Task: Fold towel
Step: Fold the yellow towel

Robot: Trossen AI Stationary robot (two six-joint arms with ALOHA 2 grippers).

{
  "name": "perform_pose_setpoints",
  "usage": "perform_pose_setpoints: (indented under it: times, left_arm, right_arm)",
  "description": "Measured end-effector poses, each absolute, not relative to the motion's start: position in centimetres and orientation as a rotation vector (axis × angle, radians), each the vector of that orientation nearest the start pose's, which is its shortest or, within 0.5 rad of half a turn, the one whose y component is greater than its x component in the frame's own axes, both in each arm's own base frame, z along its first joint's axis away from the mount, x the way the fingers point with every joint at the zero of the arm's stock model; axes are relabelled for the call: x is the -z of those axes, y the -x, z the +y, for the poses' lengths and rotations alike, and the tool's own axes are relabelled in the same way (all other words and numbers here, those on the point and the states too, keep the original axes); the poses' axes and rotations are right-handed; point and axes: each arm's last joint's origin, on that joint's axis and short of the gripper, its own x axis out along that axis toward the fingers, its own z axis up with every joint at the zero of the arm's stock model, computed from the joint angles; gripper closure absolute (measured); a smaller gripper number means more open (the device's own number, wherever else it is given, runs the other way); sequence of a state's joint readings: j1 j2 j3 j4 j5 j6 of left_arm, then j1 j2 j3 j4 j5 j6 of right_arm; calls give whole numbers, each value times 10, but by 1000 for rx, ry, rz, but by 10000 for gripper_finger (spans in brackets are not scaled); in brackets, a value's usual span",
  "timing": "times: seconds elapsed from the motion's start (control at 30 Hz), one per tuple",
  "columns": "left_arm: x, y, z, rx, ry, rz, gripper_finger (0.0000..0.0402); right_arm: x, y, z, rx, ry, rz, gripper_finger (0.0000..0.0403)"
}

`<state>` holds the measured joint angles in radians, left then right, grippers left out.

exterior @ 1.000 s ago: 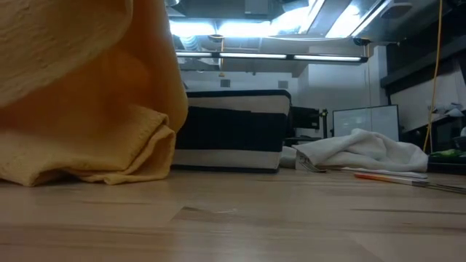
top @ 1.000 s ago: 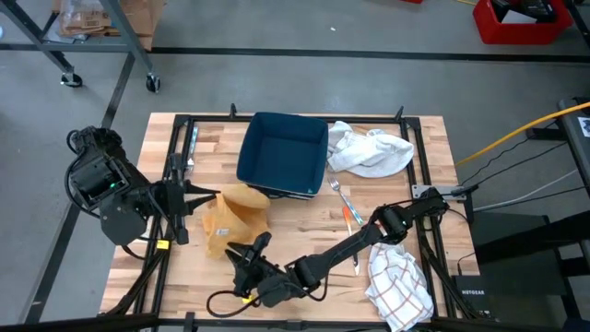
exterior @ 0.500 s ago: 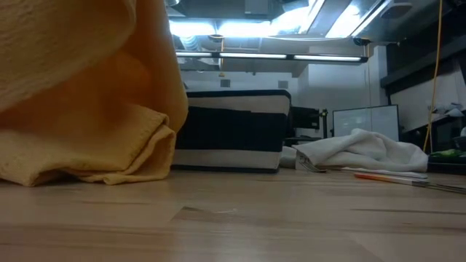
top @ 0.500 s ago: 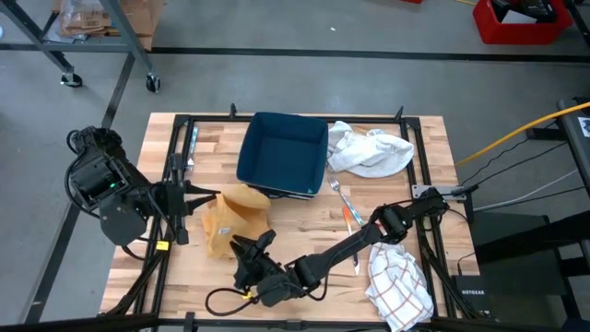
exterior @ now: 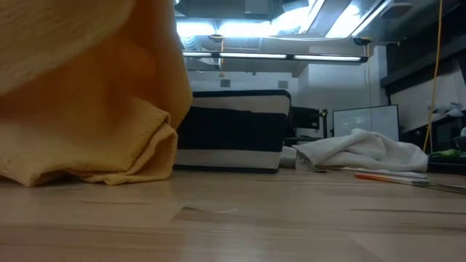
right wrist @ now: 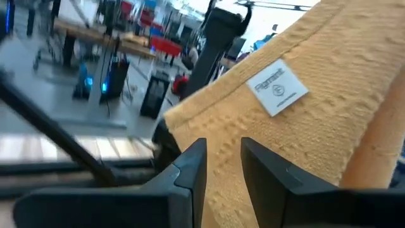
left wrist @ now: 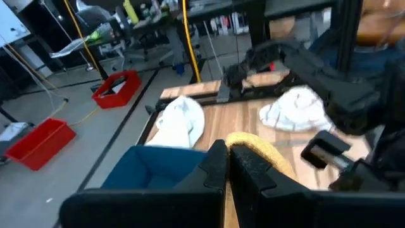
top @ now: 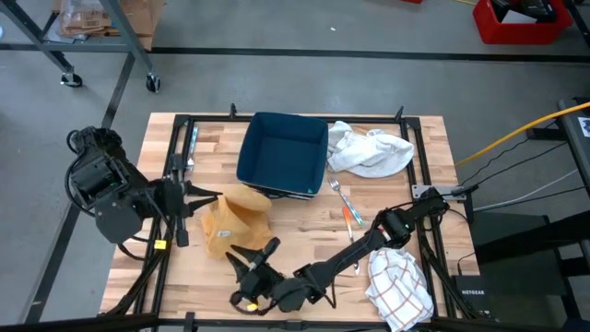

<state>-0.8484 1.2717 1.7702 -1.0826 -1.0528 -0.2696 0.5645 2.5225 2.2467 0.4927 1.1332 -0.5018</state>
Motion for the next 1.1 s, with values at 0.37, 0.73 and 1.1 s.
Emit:
perform_pose_setpoints:
  times: [0.37, 0.73, 1.1]
  left_arm:
    - [-478, -189, -133, -444, -363, 283, 400]
    - [-443, -238, -156, -477, -546, 402, 400]
    - [-430, -246, -170, -447, -628, 436, 400]
  right_arm:
    - [-291, -453, 309, 726, 6, -143, 301]
    - [-306, -456, 283, 928, -197, -130, 301]
    - [-325, -454, 279, 964, -135, -71, 301]
